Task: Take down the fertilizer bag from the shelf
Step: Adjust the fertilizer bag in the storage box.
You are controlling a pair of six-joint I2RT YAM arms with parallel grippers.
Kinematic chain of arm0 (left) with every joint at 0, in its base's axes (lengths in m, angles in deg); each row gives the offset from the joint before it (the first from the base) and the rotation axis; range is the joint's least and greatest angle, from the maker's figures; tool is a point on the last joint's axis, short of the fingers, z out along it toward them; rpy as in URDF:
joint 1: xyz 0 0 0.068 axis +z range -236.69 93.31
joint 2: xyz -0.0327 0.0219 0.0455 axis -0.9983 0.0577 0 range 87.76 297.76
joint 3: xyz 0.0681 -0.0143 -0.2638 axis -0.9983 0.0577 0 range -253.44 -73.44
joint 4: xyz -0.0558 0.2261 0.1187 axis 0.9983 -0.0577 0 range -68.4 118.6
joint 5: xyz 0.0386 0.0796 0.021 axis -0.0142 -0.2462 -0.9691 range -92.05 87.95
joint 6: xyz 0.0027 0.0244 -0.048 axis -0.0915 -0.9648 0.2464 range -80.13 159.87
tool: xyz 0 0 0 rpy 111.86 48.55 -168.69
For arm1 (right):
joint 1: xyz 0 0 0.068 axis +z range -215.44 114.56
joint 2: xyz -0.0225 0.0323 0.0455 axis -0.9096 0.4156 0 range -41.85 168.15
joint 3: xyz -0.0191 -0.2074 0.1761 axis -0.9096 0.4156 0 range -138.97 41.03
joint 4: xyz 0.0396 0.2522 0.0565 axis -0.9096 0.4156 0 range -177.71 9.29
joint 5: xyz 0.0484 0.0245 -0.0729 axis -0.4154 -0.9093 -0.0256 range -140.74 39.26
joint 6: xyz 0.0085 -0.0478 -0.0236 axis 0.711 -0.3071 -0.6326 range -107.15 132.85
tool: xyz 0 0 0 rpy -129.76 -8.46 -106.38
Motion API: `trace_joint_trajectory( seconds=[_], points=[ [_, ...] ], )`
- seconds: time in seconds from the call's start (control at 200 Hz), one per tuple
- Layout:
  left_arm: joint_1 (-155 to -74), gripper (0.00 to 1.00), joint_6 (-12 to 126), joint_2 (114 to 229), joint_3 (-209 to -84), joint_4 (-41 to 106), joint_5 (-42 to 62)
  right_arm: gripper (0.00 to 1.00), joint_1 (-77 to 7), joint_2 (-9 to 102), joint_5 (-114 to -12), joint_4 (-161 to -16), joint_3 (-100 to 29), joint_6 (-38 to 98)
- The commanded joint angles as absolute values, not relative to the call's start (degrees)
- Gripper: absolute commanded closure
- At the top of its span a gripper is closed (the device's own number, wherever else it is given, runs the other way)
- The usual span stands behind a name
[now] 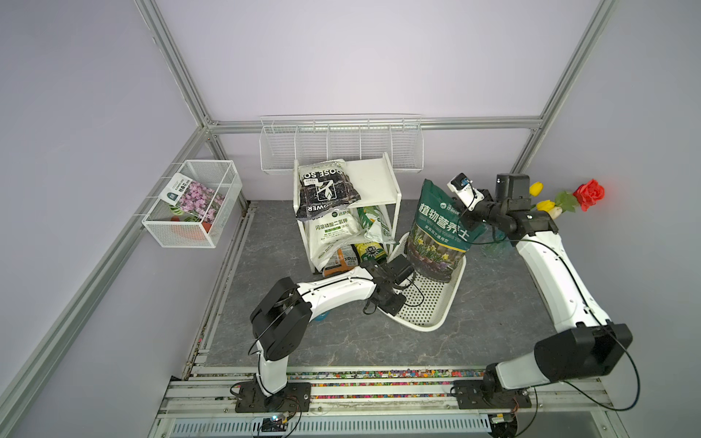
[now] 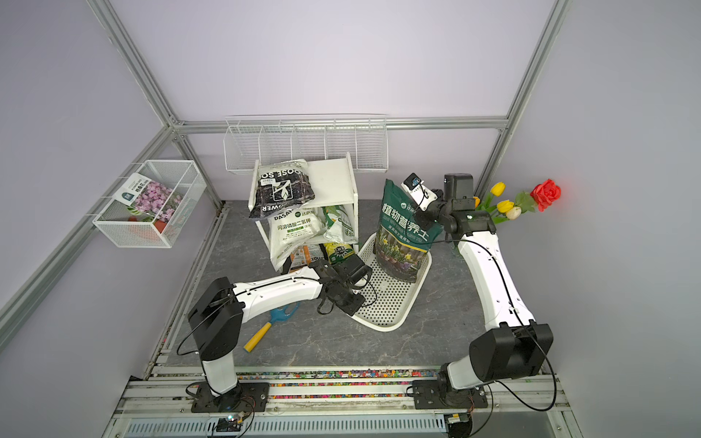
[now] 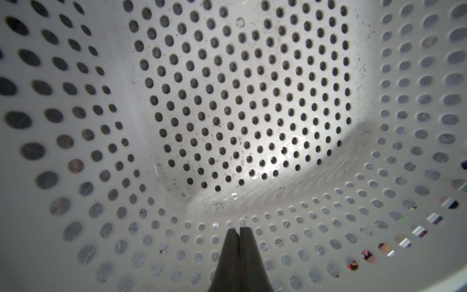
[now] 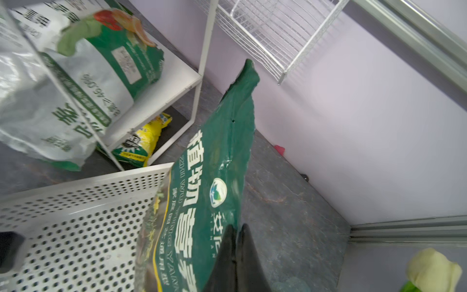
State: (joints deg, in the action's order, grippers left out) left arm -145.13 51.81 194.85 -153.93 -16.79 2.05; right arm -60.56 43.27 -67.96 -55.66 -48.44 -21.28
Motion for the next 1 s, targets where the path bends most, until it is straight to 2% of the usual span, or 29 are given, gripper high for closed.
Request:
trace_joint_trajectory(
  seconds=[0.0,0.205,0.59,0.65,0.74,0.925,0.995],
  points=[
    [-144.88,1.0,52.35,196.74,-154.67,-21.23,2.23,1.0,-60.62,40.15,-64.73,-67.95,-45.2,-23.71],
    [-144.88,1.0,52.32,197.84,-155.69,-21.72,2.44,1.0,-60.99,41.6,-65.71,-65.68,-50.55,-24.87],
    [-144.85,1.0,52.47,198.9,-157.09,-21.78,2.82,1.0,-59.17,40.52,-65.96,-69.75,-42.37,-22.85],
    [-144.88,1.0,52.39,198.9,-157.44,-21.7,2.66,0.74,-59.14,40.17,-66.15,-69.59,-40.42,-21.5],
    [-144.88,1.0,52.52,198.75,-157.71,-21.67,2.68,0.47,-59.19,39.13,-68.87,-69.41,-37.49,-19.72],
    [-144.87,1.0,52.26,198.86,-157.77,-21.95,2.47,0.24,-59.17,37.64,-69.97,-68.52,-35.61,-16.74],
    [-144.88,1.0,52.34,198.81,-157.72,-21.95,2.49,0.11,-59.2,37.14,-69.94,-68.41,-35.54,-15.87]
  ],
)
